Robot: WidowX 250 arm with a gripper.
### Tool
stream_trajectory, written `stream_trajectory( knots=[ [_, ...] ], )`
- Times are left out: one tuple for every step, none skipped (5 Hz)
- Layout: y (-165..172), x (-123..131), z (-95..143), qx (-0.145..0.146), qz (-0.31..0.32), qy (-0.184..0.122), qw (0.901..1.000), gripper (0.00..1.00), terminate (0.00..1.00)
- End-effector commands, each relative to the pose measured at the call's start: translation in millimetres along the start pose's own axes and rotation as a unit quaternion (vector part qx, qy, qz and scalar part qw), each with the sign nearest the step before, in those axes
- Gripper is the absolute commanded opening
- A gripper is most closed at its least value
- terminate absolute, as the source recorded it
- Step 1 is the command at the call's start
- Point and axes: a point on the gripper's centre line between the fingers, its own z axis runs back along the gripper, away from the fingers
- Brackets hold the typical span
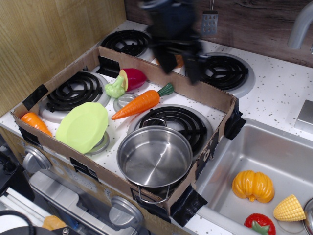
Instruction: Put broccoli in pot
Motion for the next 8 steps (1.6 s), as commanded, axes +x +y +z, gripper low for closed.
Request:
stream_trajectory(
  knots=[
    [49.6,-6.0,25.5,0.028,-0.014,-0.006,0.9995,1.0,0.0],
    [64.9,-11.3,25.1,0.03,-0.006,-0.002,0.9995,1.0,0.0],
    [83.4,-15.0,19.1,0.039,0.0,-0.011,0.9992,1.0,0.0],
    [102.8,-14.7,14.8,0.058,0.004,-0.022,0.9981,1.0,0.0],
    [119.2,-14.4,12.1,0.073,0.0,-0.027,0.9969,1.0,0.0],
    [131.8,-16.9,13.2,0.099,0.004,-0.028,0.9947,1.0,0.0],
    [138.4,-23.8,8.7,0.096,0.018,-0.026,0.9949,1.0,0.0],
    [135.4,-29.7,-2.6,0.088,0.026,-0.026,0.9954,1.0,0.0]
  ],
)
